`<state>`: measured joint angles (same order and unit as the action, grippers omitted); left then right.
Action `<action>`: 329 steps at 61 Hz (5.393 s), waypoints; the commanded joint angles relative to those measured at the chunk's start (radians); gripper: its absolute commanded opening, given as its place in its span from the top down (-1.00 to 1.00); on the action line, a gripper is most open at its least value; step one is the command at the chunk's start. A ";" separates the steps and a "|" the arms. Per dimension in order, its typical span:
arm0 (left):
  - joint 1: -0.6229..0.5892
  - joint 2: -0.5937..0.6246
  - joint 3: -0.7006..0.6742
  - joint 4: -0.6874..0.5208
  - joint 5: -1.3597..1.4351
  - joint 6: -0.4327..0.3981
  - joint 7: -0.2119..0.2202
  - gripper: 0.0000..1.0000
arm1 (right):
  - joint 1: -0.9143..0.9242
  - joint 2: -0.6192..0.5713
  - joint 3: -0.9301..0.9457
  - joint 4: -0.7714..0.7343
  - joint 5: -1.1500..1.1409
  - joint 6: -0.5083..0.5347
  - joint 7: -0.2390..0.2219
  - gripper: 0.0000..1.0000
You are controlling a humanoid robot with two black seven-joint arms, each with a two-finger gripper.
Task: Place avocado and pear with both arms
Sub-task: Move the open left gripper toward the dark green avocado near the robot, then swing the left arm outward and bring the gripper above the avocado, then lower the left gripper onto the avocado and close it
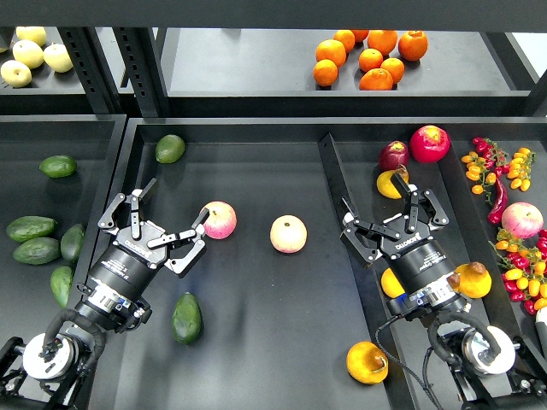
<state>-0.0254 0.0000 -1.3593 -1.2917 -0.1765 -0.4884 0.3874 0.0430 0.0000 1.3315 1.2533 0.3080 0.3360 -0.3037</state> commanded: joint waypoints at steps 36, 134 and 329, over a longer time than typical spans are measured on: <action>0.004 0.000 0.012 0.000 -0.006 0.000 -0.010 -0.99 | -0.002 0.000 0.000 0.003 -0.001 -0.006 0.002 -0.99; -0.955 0.681 0.997 0.186 0.333 0.000 0.101 -0.99 | 0.046 0.000 0.038 0.005 -0.009 -0.114 0.023 -0.99; -0.987 0.166 1.582 0.615 0.861 0.000 0.101 -0.99 | 0.135 0.000 0.106 -0.022 -0.010 -0.195 0.023 -0.99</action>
<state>-1.0166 0.1705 0.2225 -0.6947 0.6827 -0.4887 0.4887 0.1800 0.0000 1.4374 1.2303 0.2962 0.1410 -0.2808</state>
